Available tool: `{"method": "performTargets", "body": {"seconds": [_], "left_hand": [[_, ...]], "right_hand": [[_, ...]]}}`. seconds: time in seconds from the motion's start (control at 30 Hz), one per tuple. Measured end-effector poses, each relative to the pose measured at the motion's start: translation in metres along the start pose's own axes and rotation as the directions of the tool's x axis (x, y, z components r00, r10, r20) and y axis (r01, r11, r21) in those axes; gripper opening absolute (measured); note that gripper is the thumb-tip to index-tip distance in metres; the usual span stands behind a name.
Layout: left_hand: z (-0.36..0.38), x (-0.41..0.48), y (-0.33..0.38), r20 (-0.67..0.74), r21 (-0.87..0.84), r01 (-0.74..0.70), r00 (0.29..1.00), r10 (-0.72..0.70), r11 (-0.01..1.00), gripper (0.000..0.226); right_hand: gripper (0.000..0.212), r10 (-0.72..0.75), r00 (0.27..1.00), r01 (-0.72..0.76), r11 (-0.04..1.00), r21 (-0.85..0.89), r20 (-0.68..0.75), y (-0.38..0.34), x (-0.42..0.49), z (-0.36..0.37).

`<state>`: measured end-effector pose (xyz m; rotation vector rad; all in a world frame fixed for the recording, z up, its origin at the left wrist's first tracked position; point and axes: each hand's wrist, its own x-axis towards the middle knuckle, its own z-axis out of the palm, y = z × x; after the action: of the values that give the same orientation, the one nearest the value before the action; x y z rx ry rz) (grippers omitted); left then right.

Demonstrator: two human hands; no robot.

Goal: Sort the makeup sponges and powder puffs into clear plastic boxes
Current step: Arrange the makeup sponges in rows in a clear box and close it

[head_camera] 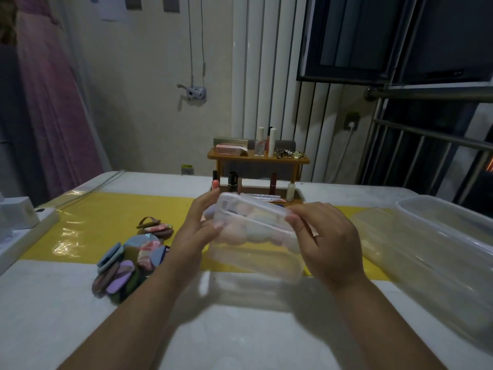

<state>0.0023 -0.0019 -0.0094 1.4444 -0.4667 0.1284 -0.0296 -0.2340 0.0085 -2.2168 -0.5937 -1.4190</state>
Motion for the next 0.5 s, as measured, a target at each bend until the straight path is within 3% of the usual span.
{"method": "performTargets", "body": {"seconds": [0.1, 0.2, 0.27, 0.37, 0.5], "left_hand": [[0.002, 0.002, 0.001, -0.095, -0.092, 0.076, 0.992, -0.084, 0.993, 0.049], [-0.001, 0.004, -0.003, -0.164, -0.101, 0.078, 0.982, -0.094, 0.992, 0.017], [-0.002, 0.005, -0.007, -0.183, -0.089, 0.1, 0.976, -0.115, 0.991, 0.01], [-0.003, 0.006, -0.008, -0.204, -0.08, 0.129, 0.969, -0.143, 0.988, 0.025], [-0.001, 0.006, -0.004, -0.227, -0.124, 0.187, 0.951, -0.211, 0.975, 0.05]], "right_hand": [[0.028, 0.022, 1.0, -0.022, 1.0, 0.007, -0.015, -0.001, 0.001, 0.001], [0.027, 0.051, 0.998, -0.049, 0.997, 0.052, -0.024, -0.004, 0.001, 0.003], [0.02, 0.122, 0.991, -0.116, 0.986, 0.117, -0.046, -0.009, 0.0, 0.003], [0.021, 0.247, 0.966, -0.227, 0.951, 0.208, -0.075, -0.013, 0.0, 0.003], [0.018, 0.258, 0.962, -0.234, 0.948, 0.217, -0.091, -0.008, -0.001, 0.004]]}}
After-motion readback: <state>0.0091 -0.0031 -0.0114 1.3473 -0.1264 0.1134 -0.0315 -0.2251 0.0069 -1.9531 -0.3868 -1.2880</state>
